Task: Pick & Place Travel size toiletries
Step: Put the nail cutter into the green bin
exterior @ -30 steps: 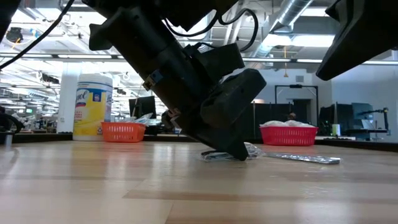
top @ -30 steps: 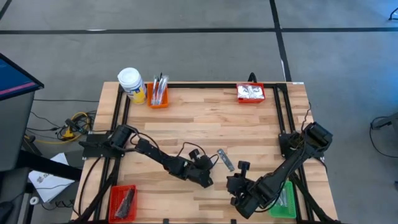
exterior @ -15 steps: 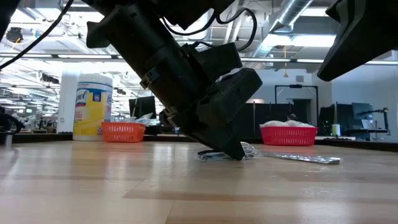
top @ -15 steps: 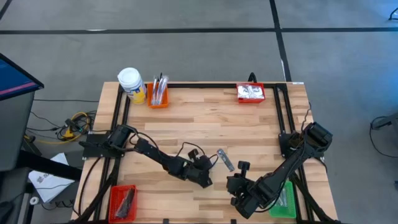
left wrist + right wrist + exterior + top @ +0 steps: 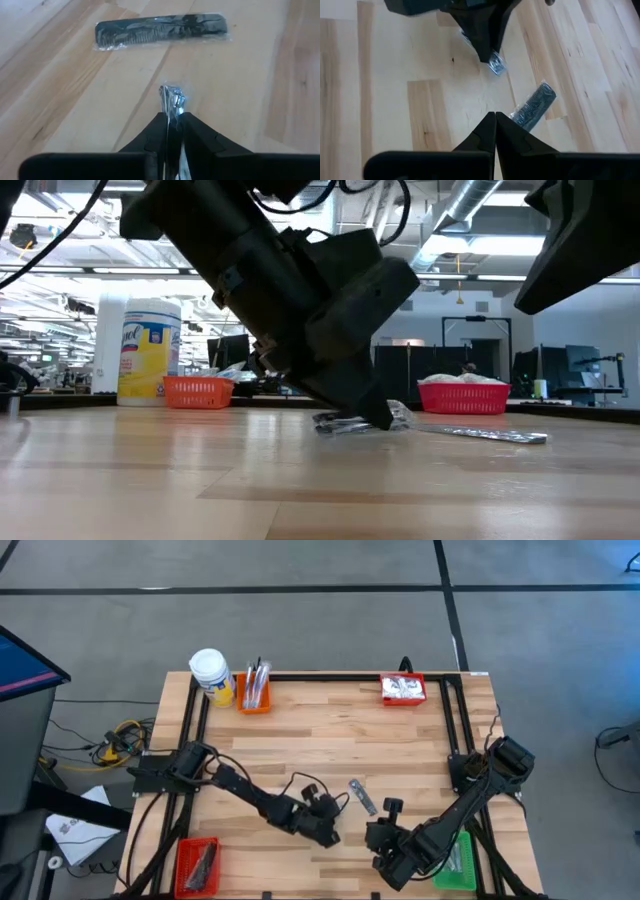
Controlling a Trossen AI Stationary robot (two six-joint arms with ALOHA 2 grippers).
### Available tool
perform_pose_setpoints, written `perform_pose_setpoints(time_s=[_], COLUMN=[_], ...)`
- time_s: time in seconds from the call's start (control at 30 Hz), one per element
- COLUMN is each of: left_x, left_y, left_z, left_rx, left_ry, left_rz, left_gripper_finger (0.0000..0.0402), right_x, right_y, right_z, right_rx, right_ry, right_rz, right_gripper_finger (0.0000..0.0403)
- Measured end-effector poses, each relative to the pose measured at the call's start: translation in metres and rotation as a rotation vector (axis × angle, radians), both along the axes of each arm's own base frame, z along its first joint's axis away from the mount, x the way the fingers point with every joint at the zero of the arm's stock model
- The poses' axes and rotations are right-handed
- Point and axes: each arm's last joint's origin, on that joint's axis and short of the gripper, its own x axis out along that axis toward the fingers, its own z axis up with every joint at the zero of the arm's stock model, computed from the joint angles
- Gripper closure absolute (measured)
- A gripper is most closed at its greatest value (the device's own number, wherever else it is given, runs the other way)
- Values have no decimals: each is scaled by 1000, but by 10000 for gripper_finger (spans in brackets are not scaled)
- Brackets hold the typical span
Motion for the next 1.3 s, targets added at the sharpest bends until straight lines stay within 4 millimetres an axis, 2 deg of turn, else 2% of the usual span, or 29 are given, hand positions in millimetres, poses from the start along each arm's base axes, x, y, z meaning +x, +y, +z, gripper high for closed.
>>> perform_pose_setpoints(time_s=[0.17,0.43,0.73,1.3], left_x=[-2,-5,-8,-24], left_y=[-5,-10,-15,-40], left_z=[1,17,19,46], left_rx=[1,30,43,155], left_ry=[-6,-61,-71,-198], left_rz=[-11,7,10,56], left_gripper_finger=[374,398,400,400], right_x=[-1,-6,-9,-25], right_y=[-1,4,6,22], right_z=[0,0,0,5], right_rx=[-16,-14,-32,-157], right_ry=[14,12,-4,-187], right_rz=[2,18,26,49], right_gripper_finger=[403,403,403,403])
